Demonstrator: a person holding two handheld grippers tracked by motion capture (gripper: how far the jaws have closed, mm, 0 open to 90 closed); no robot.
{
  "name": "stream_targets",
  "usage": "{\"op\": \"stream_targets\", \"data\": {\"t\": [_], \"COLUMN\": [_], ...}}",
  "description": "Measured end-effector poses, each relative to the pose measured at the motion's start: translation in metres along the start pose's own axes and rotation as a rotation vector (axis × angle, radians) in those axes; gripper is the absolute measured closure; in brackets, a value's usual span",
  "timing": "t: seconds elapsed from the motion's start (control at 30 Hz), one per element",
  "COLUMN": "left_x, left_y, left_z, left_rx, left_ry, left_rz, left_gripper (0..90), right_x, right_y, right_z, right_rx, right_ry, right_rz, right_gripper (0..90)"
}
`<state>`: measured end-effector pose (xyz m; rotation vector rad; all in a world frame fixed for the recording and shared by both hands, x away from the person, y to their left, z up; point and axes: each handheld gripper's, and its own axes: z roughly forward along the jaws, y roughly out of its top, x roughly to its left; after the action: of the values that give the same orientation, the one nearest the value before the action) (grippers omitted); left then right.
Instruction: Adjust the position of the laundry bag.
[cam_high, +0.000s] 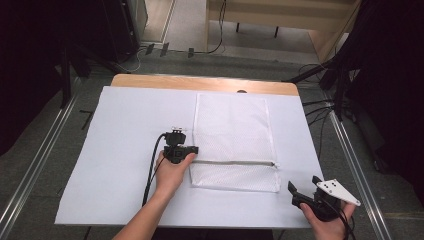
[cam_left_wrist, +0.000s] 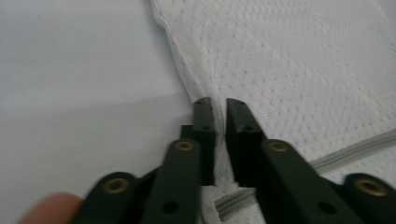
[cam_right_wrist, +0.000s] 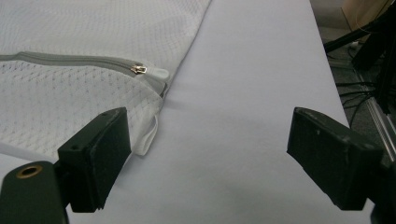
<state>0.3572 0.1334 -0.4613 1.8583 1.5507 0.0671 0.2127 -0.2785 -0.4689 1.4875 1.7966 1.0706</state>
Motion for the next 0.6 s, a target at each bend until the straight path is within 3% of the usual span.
{"op": "stream_targets", "data": {"t": [0.13,0.43,0.6], "left_x": [0.003,0.008,0.014], "left_y": [-0.004,-0.032,-0.047], "left_z": [-0.001,-0.028,-0.043], "left_rx": [-0.002,0.006,-0.006], "left_ry": [-0.049,-0.158,-0.175], "left_rz": [-0.015,0.027,0.029], "left_gripper": [90.0,90.0,90.0], "right_x": [-0.001,-0.001,0.002], "right_y": [0.000,-0.001,-0.001], "right_z": [0.000,0.000,0.000], "right_rx": [0.002,0.004,0.008], "right_ry": [-0.003,-0.004,0.003], "right_rz": [-0.001,0.002,0.003], "right_gripper": [14.0,14.1,14.6]}}
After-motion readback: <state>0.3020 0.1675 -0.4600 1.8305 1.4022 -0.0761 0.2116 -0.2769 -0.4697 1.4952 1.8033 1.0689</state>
